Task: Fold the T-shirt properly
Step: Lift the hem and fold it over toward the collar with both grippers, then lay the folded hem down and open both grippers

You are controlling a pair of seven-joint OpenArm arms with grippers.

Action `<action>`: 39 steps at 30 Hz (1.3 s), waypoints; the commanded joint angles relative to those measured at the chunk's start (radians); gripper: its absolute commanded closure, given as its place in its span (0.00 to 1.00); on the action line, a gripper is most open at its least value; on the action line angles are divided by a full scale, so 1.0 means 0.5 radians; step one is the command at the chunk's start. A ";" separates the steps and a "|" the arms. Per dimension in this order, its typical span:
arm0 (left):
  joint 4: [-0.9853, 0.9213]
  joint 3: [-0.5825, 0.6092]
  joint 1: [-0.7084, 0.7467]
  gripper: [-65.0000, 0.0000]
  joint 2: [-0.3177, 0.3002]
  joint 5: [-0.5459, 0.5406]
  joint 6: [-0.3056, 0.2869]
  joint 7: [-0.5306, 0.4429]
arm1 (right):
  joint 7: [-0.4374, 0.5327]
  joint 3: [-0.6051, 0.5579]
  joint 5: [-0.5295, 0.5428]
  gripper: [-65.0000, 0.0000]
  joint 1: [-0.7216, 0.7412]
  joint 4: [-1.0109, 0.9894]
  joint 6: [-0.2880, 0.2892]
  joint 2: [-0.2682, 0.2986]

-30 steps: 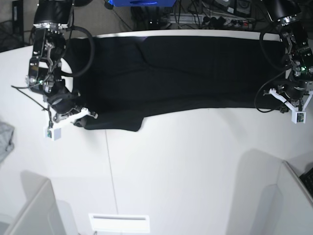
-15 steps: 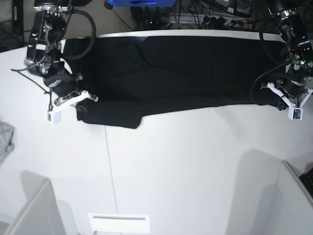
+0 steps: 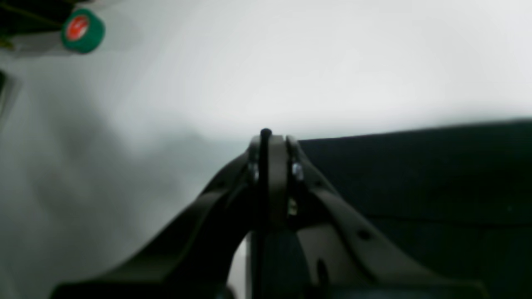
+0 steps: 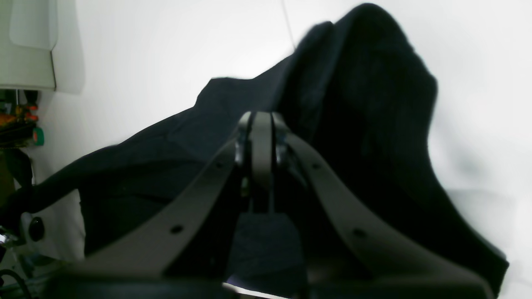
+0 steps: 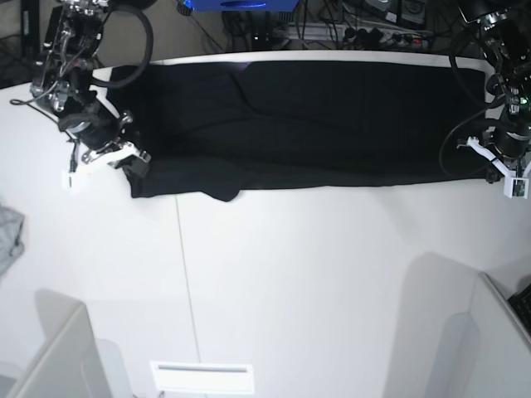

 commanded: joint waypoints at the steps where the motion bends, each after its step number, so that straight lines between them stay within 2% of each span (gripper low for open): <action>1: 0.041 -0.015 -0.014 1.00 -0.038 -0.014 0.004 -0.040 | 0.033 0.010 0.047 1.00 0.007 0.046 0.009 0.019; 7: 0.078 -0.009 0.053 1.00 -0.038 -0.014 0.004 -0.040 | 0.033 0.013 0.326 1.00 -0.033 0.046 0.009 0.034; 14: 0.121 -0.027 0.099 1.00 -0.041 -0.014 0.004 -0.040 | 0.030 0.025 0.363 1.00 -0.100 0.046 0.009 0.038; 16: 0.121 -0.027 0.102 1.00 -0.041 -0.014 0.004 -0.040 | 0.030 0.086 0.397 1.00 -0.134 0.046 0.009 0.053; 19: 0.121 -0.027 0.102 1.00 -0.041 -0.005 0.004 -0.040 | 0.018 0.169 0.568 1.00 -0.177 0.046 0.009 0.093; 21: 0.121 -0.027 0.102 1.00 -0.041 -0.002 0.004 -0.040 | -0.034 0.240 0.700 1.00 -0.189 0.046 0.009 0.139; 24: 0.121 -0.027 0.105 1.00 -0.041 0.004 0.004 -0.037 | -0.133 0.329 0.805 1.00 -0.205 0.046 0.009 0.142; 30: 0.124 -0.027 0.118 1.00 -0.096 -0.011 0.004 0.153 | -0.182 0.381 0.943 1.00 -0.281 0.046 0.006 0.133; 33: 0.124 -0.027 0.130 1.00 -0.096 0.007 0.001 0.160 | -0.182 0.375 1.007 1.00 -0.315 0.046 0.006 0.133; 39: 0.124 -0.027 0.216 1.00 -0.099 0.007 0.001 0.160 | -0.169 0.369 1.001 1.00 -0.386 0.046 0.006 0.130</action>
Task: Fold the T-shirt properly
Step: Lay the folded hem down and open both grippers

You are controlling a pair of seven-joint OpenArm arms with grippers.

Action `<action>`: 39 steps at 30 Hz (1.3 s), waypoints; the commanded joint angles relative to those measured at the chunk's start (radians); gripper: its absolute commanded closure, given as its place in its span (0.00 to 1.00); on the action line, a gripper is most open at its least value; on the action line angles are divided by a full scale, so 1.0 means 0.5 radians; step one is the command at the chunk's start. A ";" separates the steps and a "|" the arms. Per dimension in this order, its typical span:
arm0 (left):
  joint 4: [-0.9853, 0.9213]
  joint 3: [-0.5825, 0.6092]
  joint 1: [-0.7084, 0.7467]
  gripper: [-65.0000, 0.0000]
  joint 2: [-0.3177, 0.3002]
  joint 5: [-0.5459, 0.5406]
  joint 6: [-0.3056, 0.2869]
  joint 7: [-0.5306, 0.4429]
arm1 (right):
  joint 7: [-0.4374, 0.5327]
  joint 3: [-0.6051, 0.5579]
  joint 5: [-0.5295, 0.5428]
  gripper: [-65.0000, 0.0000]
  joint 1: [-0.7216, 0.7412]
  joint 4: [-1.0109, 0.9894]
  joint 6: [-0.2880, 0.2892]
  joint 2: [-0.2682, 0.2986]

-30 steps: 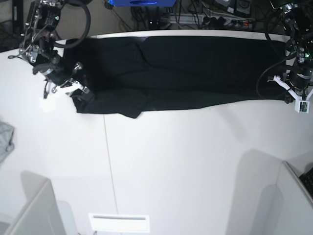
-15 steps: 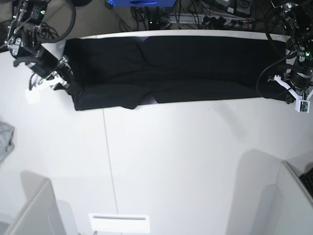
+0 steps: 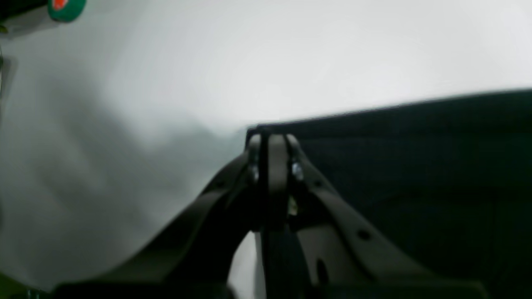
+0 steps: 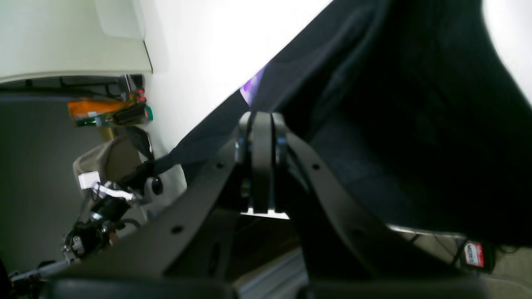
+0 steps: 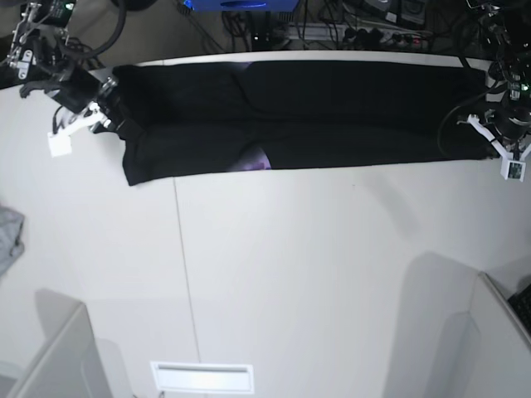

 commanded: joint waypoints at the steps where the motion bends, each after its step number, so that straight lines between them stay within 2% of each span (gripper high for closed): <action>1: 0.031 -0.015 -0.005 1.00 -0.036 0.002 0.006 -0.024 | 0.023 0.007 0.053 1.00 -0.014 0.036 0.006 0.016; 4: 0.031 -0.015 0.034 1.00 -0.036 0.002 0.006 -0.027 | 0.023 0.016 0.007 1.00 -0.060 0.036 0.006 -0.030; 8: 0.087 -0.015 0.099 1.00 -0.036 0.005 0.006 -0.027 | 0.007 0.004 -0.174 1.00 -0.082 0.036 0.013 -0.116; 13: 0.096 -0.015 0.117 1.00 -0.036 0.008 0.006 -0.027 | 0.023 0.022 -0.177 1.00 -0.140 0.036 0.016 -0.134; 19: 0.102 0.003 0.117 1.00 -0.024 0.269 0.003 -0.027 | 0.054 0.022 -0.177 1.00 -0.226 0.036 0.016 -0.128; 22: 0.102 0.003 0.117 1.00 -0.021 0.297 -0.092 -0.027 | 0.152 0.022 -0.180 1.00 -0.275 0.036 0.016 -0.125; 25: 0.102 -0.006 0.120 1.00 -0.018 0.300 -0.175 -0.027 | 0.170 0.022 -0.196 1.00 -0.278 0.029 0.016 -0.119; 28: 0.102 0.003 0.157 1.00 -0.018 0.300 -0.178 -0.027 | 0.176 0.007 -0.398 1.00 -0.263 0.023 0.016 -0.134; 31: 0.093 0.006 0.169 1.00 -0.015 0.303 -0.178 -0.027 | 0.176 0.004 -0.552 1.00 -0.263 0.020 0.019 -0.220; 39: 0.090 0.006 0.249 1.00 -0.015 0.303 -0.181 -0.027 | 0.170 0.007 -0.641 1.00 -0.241 0.020 0.019 -0.242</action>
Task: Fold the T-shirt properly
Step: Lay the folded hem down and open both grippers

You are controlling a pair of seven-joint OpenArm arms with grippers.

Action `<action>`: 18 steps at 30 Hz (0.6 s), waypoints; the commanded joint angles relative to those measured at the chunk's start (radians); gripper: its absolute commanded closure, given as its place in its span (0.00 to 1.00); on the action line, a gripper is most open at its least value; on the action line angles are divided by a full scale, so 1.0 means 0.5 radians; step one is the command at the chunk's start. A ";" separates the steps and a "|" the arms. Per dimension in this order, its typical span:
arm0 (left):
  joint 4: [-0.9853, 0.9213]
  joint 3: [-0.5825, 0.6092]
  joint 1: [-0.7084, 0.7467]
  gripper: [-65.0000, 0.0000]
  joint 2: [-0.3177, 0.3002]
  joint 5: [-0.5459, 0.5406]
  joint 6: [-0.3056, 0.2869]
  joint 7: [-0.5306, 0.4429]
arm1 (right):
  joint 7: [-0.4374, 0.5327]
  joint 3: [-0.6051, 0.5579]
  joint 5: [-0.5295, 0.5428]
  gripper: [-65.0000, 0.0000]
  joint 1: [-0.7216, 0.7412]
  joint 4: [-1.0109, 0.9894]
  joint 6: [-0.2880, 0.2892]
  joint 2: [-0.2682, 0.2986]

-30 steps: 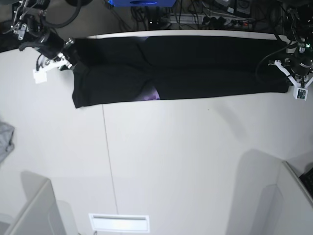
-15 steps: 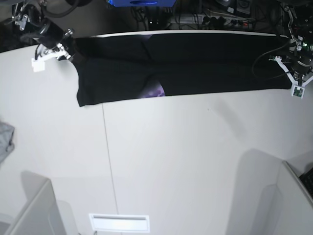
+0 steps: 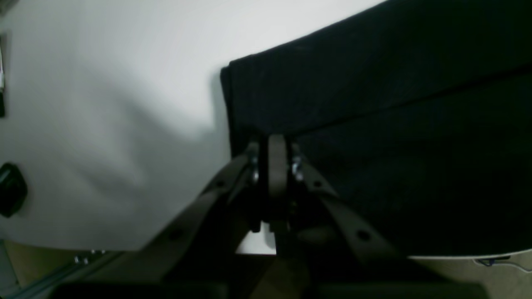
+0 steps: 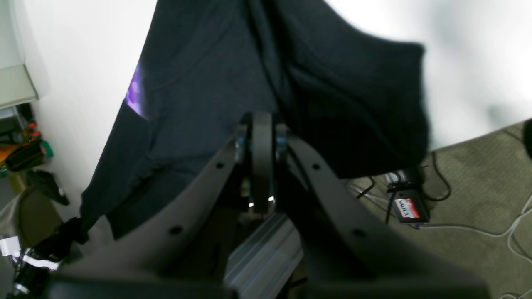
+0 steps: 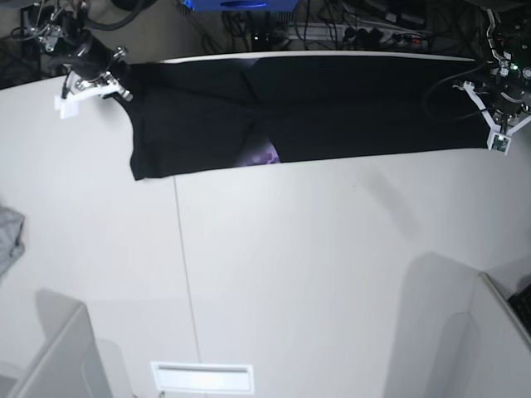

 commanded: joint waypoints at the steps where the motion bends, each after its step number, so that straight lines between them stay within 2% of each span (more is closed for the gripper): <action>1: 0.029 -0.016 0.013 1.00 -0.036 0.017 0.009 -0.015 | 0.006 0.011 0.028 1.00 0.001 0.032 0.018 0.017; 9: 0.041 -0.023 0.040 1.00 -0.036 0.017 0.012 -0.012 | 0.009 0.008 0.028 1.00 0.001 0.032 0.018 0.020; 15: 0.041 -0.038 0.040 0.54 -0.036 0.017 0.012 -0.003 | 0.012 0.008 0.028 1.00 0.004 0.032 0.018 0.023; 18: 0.063 -0.038 0.040 0.37 -0.036 0.013 0.009 -0.003 | 0.015 0.008 0.025 1.00 0.029 0.032 0.018 0.026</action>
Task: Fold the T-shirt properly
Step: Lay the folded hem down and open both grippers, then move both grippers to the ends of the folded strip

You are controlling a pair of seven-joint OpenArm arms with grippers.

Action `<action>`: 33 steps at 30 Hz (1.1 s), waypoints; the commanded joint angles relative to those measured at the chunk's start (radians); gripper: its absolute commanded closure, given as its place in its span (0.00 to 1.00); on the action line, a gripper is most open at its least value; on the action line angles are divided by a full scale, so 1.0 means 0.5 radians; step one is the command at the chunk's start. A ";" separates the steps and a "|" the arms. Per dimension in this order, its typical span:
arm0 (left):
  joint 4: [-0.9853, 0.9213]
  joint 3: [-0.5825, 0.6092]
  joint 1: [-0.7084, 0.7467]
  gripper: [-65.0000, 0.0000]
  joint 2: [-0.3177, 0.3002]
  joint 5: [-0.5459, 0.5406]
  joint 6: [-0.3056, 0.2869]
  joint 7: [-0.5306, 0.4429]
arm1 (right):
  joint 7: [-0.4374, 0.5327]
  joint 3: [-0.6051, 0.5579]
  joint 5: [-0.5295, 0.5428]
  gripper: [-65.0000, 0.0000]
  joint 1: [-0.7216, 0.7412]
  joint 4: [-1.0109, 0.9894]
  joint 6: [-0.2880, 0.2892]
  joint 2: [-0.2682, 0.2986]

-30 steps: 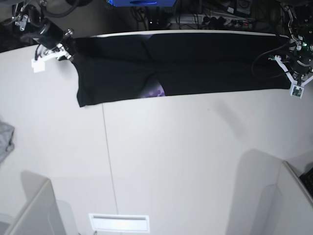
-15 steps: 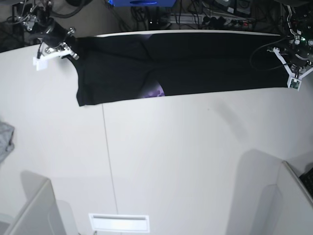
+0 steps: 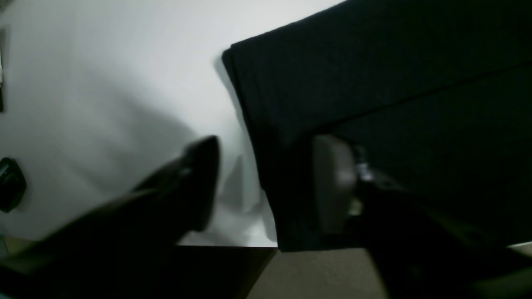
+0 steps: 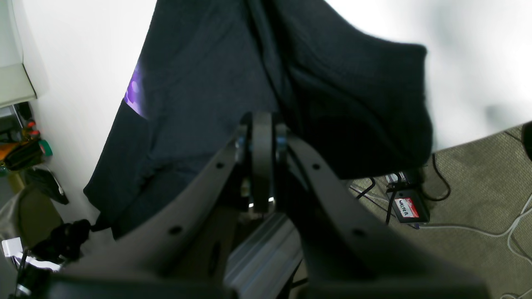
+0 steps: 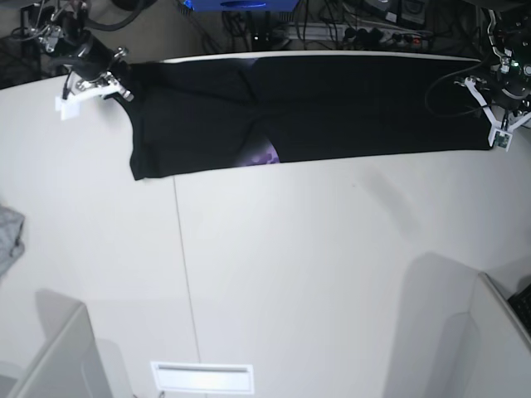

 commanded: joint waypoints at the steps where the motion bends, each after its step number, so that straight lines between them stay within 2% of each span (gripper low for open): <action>1: 0.075 -0.023 0.004 0.34 -0.036 0.005 0.007 -0.017 | 0.024 0.009 0.025 1.00 0.011 0.032 0.017 0.024; 3: 0.124 -0.029 0.004 0.32 -0.006 -0.007 0.007 -0.017 | 0.024 0.002 0.022 1.00 0.035 0.036 0.020 0.031; 5: 0.142 -0.099 -0.011 0.32 0.056 -0.010 0.007 -0.024 | 0.021 -0.025 0.007 1.00 0.072 0.039 0.026 0.083; 8: 0.136 -0.188 -0.075 0.36 0.163 -0.007 0.007 -0.027 | 0.024 -0.176 -0.091 1.00 0.140 0.042 0.140 0.175; 10: 0.127 -0.191 -0.109 0.51 0.209 0.008 0.004 -0.027 | 0.024 -0.265 -0.165 1.00 0.189 0.036 0.220 0.209; 11: 0.115 -0.188 -0.118 0.65 0.225 0.008 0.004 -0.027 | 0.024 -0.317 -0.229 1.00 0.219 0.036 0.241 0.215; 13: 0.081 -0.182 -0.131 1.00 0.255 0.008 0.004 -0.027 | 0.024 -0.430 -0.401 1.00 0.275 0.036 0.241 0.215; 18: -0.082 -0.179 -0.177 1.00 0.304 0.008 0.013 -0.030 | 0.042 -0.789 -0.975 1.00 0.376 0.036 0.241 0.209; 21: -0.229 -0.179 -0.204 1.00 0.304 0.008 0.013 -0.060 | 0.214 -0.961 -1.346 1.00 0.388 0.029 0.241 0.172; 24: -0.300 -0.179 -0.210 1.00 0.304 0.008 0.013 -0.192 | 0.361 -1.001 -1.613 1.00 0.453 0.023 0.241 0.117; 33: -0.318 -0.179 -0.210 1.00 0.304 0.008 0.013 -0.208 | 0.321 -0.986 -1.669 1.00 0.836 -0.465 0.241 0.104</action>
